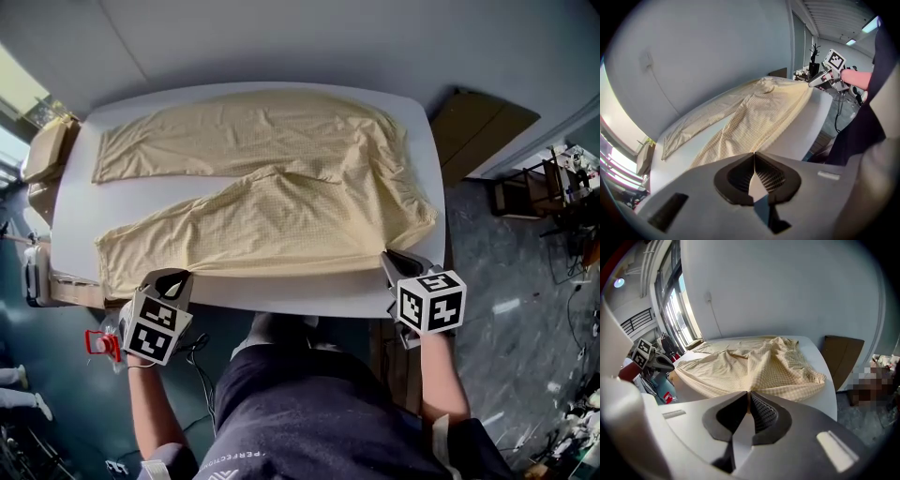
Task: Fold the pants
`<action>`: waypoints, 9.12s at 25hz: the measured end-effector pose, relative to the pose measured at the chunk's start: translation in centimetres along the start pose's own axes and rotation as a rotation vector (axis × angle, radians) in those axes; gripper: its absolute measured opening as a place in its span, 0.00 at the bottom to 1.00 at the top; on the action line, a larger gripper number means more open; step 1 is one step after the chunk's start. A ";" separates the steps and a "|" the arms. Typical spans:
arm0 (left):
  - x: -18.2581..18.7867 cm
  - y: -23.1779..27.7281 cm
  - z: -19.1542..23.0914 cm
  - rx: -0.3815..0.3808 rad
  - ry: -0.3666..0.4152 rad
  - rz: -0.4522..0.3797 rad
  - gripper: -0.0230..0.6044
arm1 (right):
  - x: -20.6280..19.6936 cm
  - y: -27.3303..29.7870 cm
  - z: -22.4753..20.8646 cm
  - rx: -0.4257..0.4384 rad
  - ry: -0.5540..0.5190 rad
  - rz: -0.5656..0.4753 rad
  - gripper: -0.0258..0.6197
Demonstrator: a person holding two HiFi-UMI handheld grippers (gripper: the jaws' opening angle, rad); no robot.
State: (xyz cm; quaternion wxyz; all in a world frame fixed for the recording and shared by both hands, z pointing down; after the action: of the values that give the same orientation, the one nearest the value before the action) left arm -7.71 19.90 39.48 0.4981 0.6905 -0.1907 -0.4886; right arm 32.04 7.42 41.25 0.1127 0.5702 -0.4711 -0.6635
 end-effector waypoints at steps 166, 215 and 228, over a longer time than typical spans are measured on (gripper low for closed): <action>27.0 21.8 9.5 -0.480 0.209 0.011 0.10 | 22.1 17.5 -15.3 -0.393 0.136 -0.095 0.15; 2.7 1.8 31.7 -0.176 -0.071 -0.246 0.03 | 26.7 18.7 25.1 -0.011 -0.013 -0.192 0.04; 1.8 1.0 28.4 -0.258 0.059 -0.221 0.03 | 25.3 18.8 29.6 0.071 -0.049 -0.155 0.04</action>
State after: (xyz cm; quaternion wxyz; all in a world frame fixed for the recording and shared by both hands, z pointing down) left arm -31.20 3.90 38.72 0.5311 0.6517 -0.0349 -0.5404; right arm -8.99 -5.24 36.19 0.0290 0.5923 -0.4514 -0.6667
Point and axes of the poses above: the fingertips, and each gripper's own axes: y forward along the fingers, z to its left, x out of its top, the point moved 8 cm from there along -y, backward along the fingers, and after that the axes turned 8 degrees about -x, right-handed, at the moved point
